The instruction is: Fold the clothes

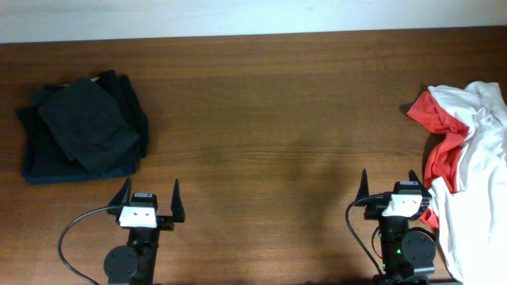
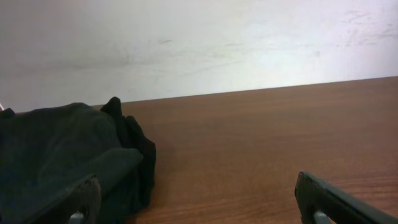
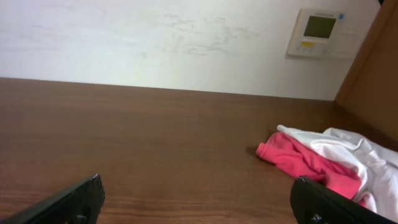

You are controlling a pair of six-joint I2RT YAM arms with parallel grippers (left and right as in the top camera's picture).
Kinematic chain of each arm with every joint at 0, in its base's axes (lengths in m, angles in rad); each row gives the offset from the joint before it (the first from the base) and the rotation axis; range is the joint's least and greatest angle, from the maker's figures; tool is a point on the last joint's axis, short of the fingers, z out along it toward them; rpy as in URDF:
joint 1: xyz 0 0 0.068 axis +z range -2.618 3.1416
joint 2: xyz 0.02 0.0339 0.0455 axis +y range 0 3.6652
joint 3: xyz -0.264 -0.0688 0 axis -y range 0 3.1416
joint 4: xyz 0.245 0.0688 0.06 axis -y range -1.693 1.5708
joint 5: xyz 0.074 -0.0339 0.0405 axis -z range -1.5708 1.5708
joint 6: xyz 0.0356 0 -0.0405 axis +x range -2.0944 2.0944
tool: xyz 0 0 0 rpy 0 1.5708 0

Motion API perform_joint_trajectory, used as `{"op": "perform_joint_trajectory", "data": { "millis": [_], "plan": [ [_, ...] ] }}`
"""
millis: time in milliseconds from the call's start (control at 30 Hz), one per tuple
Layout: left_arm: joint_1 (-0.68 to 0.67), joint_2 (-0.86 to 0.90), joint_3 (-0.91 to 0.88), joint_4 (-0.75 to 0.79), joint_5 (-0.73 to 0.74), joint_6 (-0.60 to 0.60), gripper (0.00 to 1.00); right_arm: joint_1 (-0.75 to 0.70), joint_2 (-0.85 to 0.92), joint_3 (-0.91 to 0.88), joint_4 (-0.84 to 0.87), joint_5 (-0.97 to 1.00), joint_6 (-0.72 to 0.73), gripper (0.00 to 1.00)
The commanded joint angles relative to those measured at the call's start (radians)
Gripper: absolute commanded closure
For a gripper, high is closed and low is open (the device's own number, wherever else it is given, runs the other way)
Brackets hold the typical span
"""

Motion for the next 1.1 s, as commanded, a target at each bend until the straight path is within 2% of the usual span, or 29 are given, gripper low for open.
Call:
{"op": "perform_joint_trajectory", "data": {
  "millis": [0,133,300,433,633,767,833,933,1067],
  "plan": [
    [-0.005,-0.007,0.011,0.002,0.011,0.003,0.01,-0.007,-0.011,0.010,-0.013,-0.002,0.049,0.01],
    [-0.005,-0.002,0.047,-0.049,0.038,-0.035,0.01,-0.007,0.016,0.070,-0.098,-0.013,0.071,0.01],
    [-0.005,0.130,0.190,-0.192,0.053,-0.035,0.01,-0.007,0.197,0.219,-0.197,-0.026,0.071,0.01],
    [-0.005,0.306,0.328,-0.286,0.052,-0.035,0.01,-0.008,0.428,0.369,-0.268,-0.088,0.072,0.01],
    [-0.005,0.526,0.545,-0.477,0.053,-0.035,0.01,-0.008,0.775,0.686,-0.585,-0.112,0.071,0.01],
    [-0.005,0.606,0.646,-0.584,0.055,-0.034,0.01,-0.010,0.978,0.860,-0.728,-0.264,0.076,0.01],
    [-0.005,0.607,0.646,-0.599,0.056,-0.035,0.01,-0.095,1.024,0.860,-0.735,-0.095,0.260,0.01],
    [-0.005,0.607,0.646,-0.602,0.056,-0.035,0.01,-0.247,1.086,0.860,-0.735,0.000,0.355,0.01],
    [-0.005,0.607,0.646,-0.602,0.056,-0.034,0.01,-0.438,1.200,0.860,-0.725,0.030,0.434,0.01]
  ]
}}
